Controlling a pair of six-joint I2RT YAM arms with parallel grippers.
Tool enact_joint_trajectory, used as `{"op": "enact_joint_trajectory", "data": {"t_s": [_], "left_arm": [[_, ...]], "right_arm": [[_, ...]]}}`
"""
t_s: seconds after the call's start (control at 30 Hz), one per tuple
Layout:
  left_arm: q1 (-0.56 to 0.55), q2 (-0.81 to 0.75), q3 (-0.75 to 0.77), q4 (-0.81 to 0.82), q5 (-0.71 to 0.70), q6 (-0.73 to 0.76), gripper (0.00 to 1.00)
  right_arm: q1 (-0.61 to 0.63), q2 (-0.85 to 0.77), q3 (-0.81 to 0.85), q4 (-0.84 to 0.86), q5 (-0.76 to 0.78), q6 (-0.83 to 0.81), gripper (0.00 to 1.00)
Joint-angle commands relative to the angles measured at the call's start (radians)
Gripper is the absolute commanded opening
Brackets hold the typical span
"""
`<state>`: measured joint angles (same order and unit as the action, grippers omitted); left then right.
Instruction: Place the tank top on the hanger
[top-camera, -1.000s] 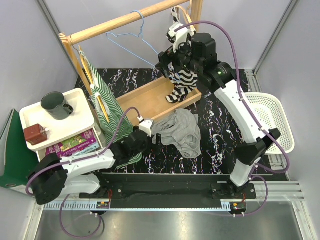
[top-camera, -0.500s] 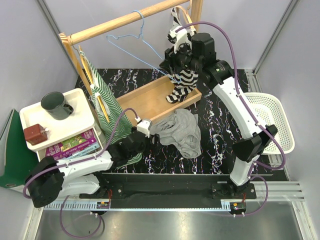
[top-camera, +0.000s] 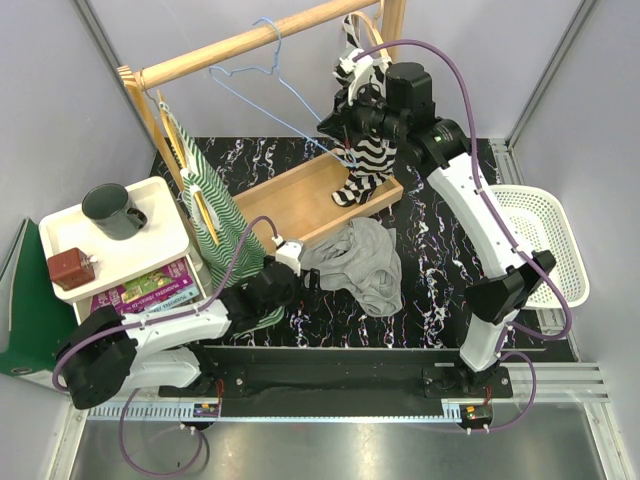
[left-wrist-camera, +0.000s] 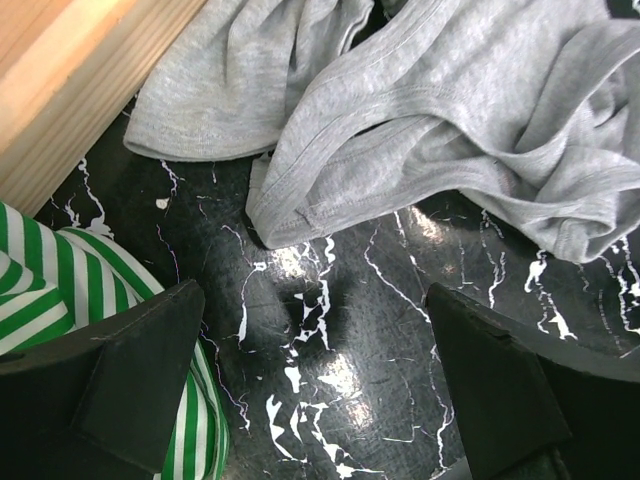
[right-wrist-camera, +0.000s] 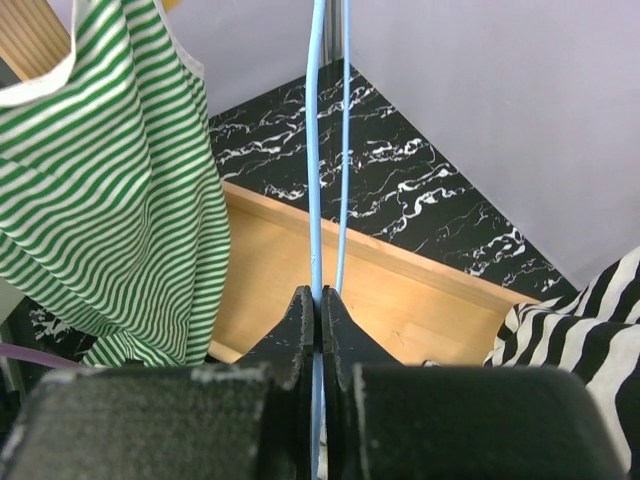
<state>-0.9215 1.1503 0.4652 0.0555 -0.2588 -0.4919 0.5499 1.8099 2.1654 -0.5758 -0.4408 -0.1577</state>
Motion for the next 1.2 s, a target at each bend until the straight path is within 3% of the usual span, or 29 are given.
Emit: {"op": "enact_joint_trajectory", "data": {"t_s": [0.0, 0.3, 0.43, 0.6, 0.9, 1.17], "left_arm": [[0.004, 0.026, 0.052, 0.038, -0.02, 0.001, 0.99], [0.004, 0.035, 0.058, 0.043, -0.019, 0.007, 0.99], [0.004, 0.031, 0.05, 0.044, -0.013, 0.007, 0.99], [0.004, 0.026, 0.043, 0.049, -0.016, 0.024, 0.99], [0.012, 0.121, 0.119, 0.043, -0.053, 0.139, 0.99], [0.044, 0.255, 0.211, 0.009, -0.071, 0.19, 0.88]], "right_arm": [[0.012, -0.021, 0.073, 0.056, -0.027, 0.047, 0.0], [0.019, -0.142, -0.018, 0.142, 0.013, 0.078, 0.0], [0.025, -0.277, -0.256, 0.22, 0.033, 0.087, 0.0], [0.027, -0.463, -0.433, 0.26, 0.074, 0.138, 0.0], [0.027, -0.704, -0.777, 0.159, 0.212, 0.227, 0.0], [0.027, -0.804, -0.926, -0.025, 0.24, 0.276, 0.0]]}}
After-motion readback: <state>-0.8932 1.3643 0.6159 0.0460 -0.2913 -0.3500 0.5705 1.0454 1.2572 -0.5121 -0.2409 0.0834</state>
